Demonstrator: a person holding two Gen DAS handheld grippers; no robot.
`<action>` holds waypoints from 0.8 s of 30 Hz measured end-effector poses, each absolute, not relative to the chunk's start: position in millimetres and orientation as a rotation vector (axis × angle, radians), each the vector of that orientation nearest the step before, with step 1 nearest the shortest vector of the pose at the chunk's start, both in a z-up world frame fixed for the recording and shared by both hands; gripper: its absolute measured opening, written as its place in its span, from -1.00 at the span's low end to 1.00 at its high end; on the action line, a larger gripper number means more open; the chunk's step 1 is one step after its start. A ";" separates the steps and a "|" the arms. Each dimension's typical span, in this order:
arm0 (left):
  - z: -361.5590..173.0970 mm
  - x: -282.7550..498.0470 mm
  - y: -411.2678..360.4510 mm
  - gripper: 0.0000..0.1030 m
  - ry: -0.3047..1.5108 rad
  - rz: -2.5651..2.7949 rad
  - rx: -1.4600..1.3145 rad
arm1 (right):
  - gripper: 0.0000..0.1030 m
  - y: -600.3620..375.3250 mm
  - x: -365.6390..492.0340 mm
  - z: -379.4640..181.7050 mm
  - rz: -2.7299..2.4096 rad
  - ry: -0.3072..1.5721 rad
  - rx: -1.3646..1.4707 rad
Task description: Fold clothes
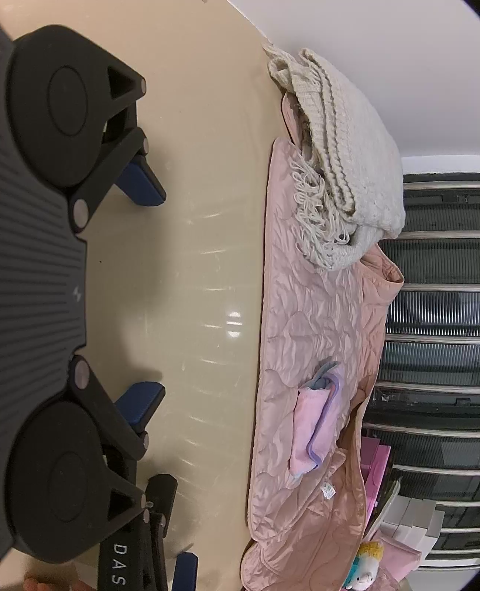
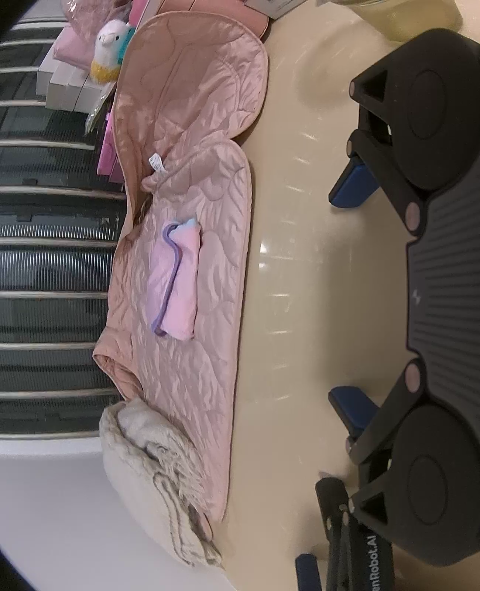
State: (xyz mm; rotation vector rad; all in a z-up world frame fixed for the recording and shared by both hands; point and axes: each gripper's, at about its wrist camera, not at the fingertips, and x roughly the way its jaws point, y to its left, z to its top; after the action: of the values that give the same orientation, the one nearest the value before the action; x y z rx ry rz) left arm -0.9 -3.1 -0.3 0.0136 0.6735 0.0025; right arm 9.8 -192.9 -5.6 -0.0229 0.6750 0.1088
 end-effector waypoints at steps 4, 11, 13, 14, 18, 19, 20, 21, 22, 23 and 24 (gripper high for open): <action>-0.3 -0.1 -3.1 0.99 0.674 0.002 0.013 | 1.00 -193.5 9.9 -5.4 0.106 0.678 -0.021; -0.7 0.1 -4.5 0.99 0.674 0.013 0.008 | 1.00 -194.4 6.7 -6.0 0.107 0.672 -0.021; -0.7 0.2 -4.5 0.99 0.674 0.012 0.007 | 1.00 -193.9 3.4 -6.3 0.103 0.669 -0.021; -0.7 0.3 -4.4 0.99 0.674 0.012 0.007 | 1.00 -193.1 1.7 -6.3 0.102 0.668 -0.021; -0.8 0.1 -4.3 0.99 0.674 0.012 0.007 | 1.00 -191.9 -1.0 -6.3 0.102 0.667 -0.018; -0.7 0.1 -4.4 0.99 0.674 0.012 0.008 | 1.00 -191.9 -0.5 -6.2 0.101 0.667 -0.017; -0.7 0.1 -4.5 0.99 0.674 0.014 0.008 | 1.00 -192.0 0.0 -6.1 0.100 0.667 -0.015; -0.7 0.1 -4.6 0.99 0.674 0.015 0.008 | 1.00 -192.1 0.5 -6.0 0.098 0.667 -0.014; -0.7 0.1 -4.6 0.99 0.674 0.016 0.007 | 1.00 -192.1 0.9 -6.1 0.095 0.667 -0.013; -0.7 0.1 -4.6 0.99 0.674 0.016 0.007 | 1.00 -192.2 1.3 -6.2 0.092 0.667 -0.012; -0.7 0.1 -4.7 0.99 0.674 0.016 0.007 | 1.00 -192.3 1.7 -6.2 0.089 0.667 -0.012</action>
State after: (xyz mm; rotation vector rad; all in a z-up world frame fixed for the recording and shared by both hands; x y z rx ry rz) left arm 0.1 -4.7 -0.7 0.0073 0.6737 0.0156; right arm 1.7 -192.3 -6.2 -0.0117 0.6670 0.0888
